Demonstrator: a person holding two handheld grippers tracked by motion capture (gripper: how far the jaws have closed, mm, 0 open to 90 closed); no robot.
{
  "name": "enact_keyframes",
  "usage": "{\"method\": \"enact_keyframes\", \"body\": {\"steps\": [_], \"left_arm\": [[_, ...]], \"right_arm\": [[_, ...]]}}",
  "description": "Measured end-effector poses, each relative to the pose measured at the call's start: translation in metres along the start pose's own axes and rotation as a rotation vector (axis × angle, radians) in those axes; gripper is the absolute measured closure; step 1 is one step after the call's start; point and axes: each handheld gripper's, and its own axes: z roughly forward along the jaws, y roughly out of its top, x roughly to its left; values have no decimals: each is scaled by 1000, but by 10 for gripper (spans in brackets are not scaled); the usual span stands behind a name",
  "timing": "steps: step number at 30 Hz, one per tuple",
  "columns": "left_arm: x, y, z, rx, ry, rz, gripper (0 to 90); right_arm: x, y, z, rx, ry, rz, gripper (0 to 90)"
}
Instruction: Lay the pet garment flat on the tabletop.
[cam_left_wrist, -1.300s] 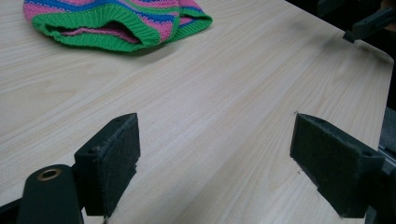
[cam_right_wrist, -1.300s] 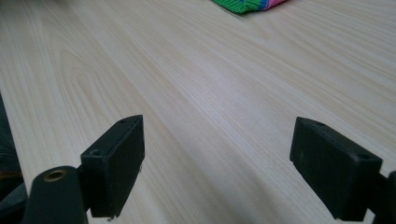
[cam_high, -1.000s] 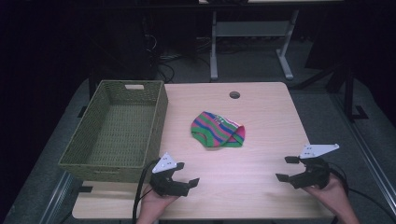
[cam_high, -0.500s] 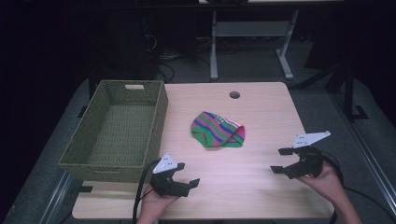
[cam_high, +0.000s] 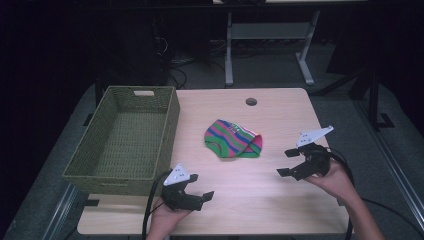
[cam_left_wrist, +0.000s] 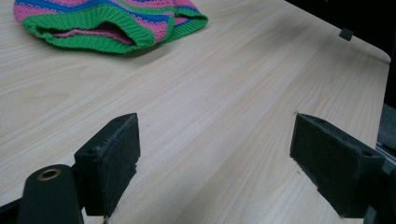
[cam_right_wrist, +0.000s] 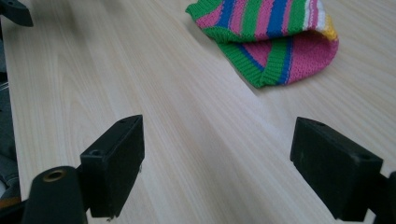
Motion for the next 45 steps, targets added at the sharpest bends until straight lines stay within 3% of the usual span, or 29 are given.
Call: {"method": "enact_keyframes", "body": {"steps": [20, 43, 45], "left_arm": [[1, 1, 0, -5, -4, -10, 156], [-1, 1, 1, -9, -6, -12, 156], [-1, 1, 1, 2, -7, 4, 156]], "right_arm": [[-9, 54, 20, 51, 28, -40, 175], [-23, 102, 52, 89, 35, -79, 188], [-24, 105, 56, 90, 39, -80, 188]]}}
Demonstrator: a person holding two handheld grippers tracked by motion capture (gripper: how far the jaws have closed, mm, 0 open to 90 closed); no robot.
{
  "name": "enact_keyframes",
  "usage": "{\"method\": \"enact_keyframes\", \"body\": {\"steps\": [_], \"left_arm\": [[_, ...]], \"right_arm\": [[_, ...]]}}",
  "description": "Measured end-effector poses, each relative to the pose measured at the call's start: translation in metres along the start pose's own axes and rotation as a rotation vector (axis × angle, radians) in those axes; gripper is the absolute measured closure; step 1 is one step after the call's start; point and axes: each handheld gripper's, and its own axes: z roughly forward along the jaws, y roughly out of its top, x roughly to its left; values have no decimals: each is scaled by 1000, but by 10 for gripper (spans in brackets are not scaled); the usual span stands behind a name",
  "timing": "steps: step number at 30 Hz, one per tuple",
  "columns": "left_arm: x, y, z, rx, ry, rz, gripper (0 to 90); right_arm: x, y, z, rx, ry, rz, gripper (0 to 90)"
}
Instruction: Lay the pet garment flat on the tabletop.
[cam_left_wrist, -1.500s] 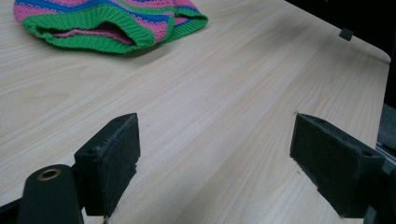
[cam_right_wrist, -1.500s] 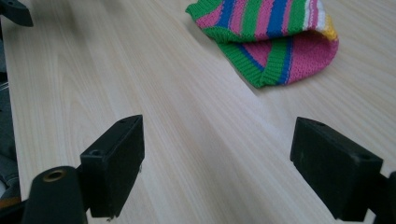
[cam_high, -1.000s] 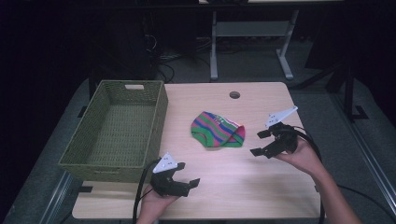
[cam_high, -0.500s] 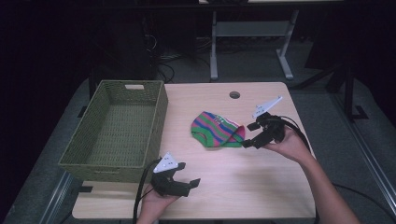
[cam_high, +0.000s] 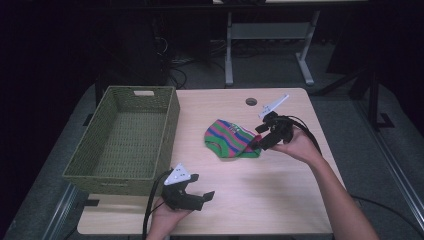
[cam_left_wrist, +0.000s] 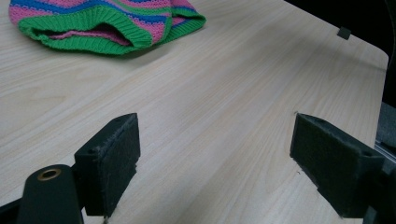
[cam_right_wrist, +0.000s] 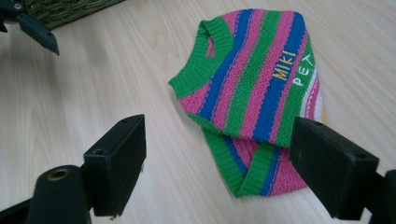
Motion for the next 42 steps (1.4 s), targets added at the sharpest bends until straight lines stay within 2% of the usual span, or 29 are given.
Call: {"method": "enact_keyframes", "body": {"steps": [10, 16, 26, 42], "left_arm": [[0, 0, 0, -7, -5, -3, 156], [0, 0, -1, -9, -5, -1, 156], [0, 0, -1, -3, -7, 1, 156], [2, 1, -1, -3, -13, -5, 156]], "right_arm": [[-5, 13, 16, 21, 9, -8, 190], [-9, 20, 28, 20, 18, 16, 192], [-14, 33, 45, 39, 15, 3, 197], [-24, 33, 68, 81, 10, 41, 207]]}}
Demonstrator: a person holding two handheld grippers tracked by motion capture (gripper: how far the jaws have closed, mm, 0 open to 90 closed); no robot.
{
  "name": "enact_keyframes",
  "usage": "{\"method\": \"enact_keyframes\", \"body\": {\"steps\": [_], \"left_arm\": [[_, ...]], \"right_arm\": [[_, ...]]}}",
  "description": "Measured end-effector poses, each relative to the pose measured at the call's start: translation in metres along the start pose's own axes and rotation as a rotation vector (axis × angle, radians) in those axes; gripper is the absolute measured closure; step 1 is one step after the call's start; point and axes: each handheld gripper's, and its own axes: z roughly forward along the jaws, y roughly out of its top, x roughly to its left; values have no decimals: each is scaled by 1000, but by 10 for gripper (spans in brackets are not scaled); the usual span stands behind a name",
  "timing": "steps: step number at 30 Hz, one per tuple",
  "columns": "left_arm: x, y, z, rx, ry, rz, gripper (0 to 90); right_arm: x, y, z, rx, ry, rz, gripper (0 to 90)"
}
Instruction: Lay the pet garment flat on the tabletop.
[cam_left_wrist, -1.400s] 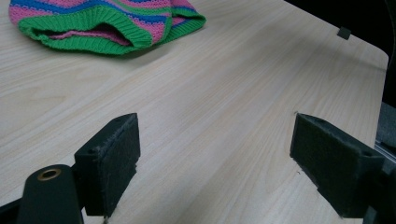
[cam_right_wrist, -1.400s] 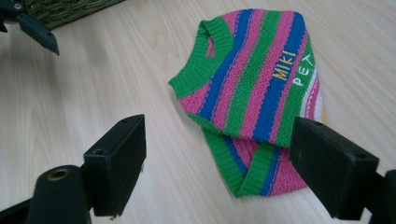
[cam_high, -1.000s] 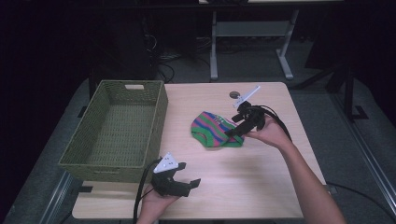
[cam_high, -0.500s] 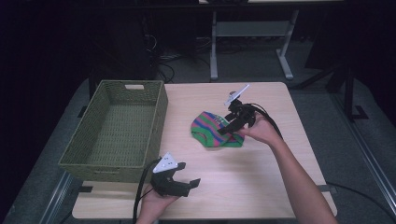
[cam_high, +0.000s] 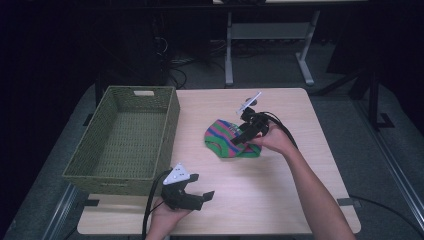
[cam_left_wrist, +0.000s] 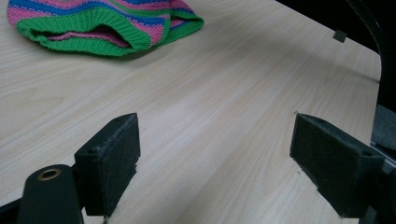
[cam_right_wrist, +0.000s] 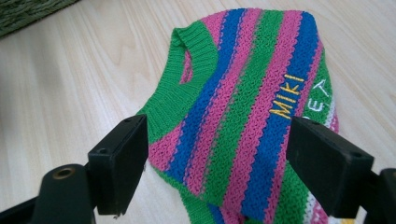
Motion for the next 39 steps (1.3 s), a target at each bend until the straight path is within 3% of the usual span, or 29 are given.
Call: {"method": "enact_keyframes", "body": {"steps": [22, 34, 39], "left_arm": [[0, 0, 0, -5, -4, -2, 156], [0, 0, 0, -3, -8, -2, 156], [0, 0, 1, 1, -8, -1, 156]], "right_arm": [[-10, 9, 17, 50, -1, 18, 226], [-10, 9, 34, 101, -51, 17, 255], [-8, 9, 43, 134, -86, -10, 306]]}}
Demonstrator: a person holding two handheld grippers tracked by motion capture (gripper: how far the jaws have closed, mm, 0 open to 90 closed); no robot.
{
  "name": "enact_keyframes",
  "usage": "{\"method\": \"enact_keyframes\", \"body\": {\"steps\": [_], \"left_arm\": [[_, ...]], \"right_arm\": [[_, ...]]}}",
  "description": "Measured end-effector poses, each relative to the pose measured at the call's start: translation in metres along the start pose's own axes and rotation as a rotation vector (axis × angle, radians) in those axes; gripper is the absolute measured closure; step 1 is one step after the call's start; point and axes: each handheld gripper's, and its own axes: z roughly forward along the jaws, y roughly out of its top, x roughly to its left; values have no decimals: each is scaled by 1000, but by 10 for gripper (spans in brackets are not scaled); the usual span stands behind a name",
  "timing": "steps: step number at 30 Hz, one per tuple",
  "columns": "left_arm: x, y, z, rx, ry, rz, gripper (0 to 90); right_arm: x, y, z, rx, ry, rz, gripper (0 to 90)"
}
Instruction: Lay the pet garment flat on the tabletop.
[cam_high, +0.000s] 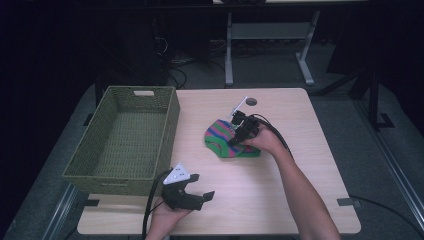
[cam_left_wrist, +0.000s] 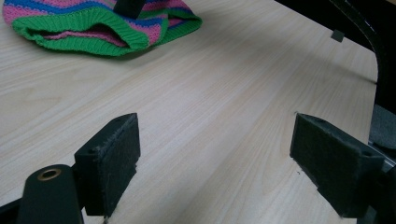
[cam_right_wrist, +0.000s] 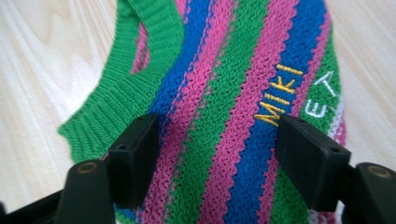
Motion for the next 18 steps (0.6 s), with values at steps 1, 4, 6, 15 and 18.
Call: {"method": "enact_keyframes", "body": {"steps": [1, 4, 6, 15, 18], "left_arm": [[0, 0, 0, -1, 0, 0, 156], [-1, 0, 1, -1, -2, 2, 157], [0, 0, 0, -2, -2, 1, 157], [-1, 0, 1, 1, -1, 1, 156], [-1, 0, 1, -2, 0, 0, 157]], "right_arm": [[1, 0, 2, 12, -3, 5, 313], [4, 1, 8, 33, -30, -7, 353], [5, 1, 7, 40, -39, -10, 386], [7, 2, 7, 45, -58, 0, 526], [9, 3, 7, 53, -88, -11, 567]]}}
